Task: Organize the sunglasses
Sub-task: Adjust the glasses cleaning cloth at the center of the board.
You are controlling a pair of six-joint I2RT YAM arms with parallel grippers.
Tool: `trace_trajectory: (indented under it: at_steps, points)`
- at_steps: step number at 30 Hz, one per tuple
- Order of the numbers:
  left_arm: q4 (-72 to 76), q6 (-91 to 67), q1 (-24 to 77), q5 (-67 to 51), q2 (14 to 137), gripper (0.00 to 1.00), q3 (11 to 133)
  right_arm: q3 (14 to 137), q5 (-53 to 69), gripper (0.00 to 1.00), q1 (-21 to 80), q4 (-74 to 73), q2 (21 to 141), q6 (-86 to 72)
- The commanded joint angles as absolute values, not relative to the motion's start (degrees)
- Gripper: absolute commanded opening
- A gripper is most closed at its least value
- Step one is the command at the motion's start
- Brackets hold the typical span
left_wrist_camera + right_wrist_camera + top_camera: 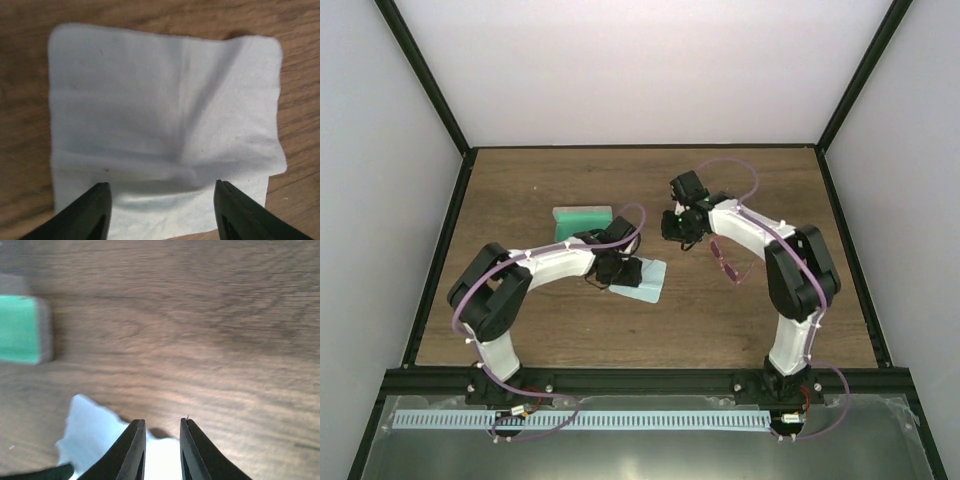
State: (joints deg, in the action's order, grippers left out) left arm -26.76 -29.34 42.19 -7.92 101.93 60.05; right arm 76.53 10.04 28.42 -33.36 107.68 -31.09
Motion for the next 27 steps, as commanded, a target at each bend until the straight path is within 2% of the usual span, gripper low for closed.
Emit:
trace_trajectory:
  at_steps: [1, 4, 12, 21, 27]
  points:
    - [-31.8, -28.9, 40.3, -5.5, 98.2, 0.65, 64.9, 73.4, 8.4, 0.21, 33.8, -33.9, 102.1, -33.1]
    - [-32.7, -28.2, 38.5, -6.4, 96.9, 0.72, 66.6, 69.3, 9.1, 0.21, 37.8, -32.3, 100.3, -36.0]
    - [-32.0, -27.9, 31.4, -8.2, 94.9, 0.72, 63.5, 61.6, 12.4, 0.21, 46.1, -28.0, 100.3, -42.1]
    - [-31.6, -25.8, 29.3, -8.8, 92.8, 0.73, 59.9, 54.1, 9.0, 0.20, 46.8, -25.5, 103.0, -43.1]
    - [-30.2, -26.2, 28.9, -8.9, 89.9, 0.74, 56.0, 50.6, 7.8, 0.21, 48.9, -28.0, 98.8, -43.4]
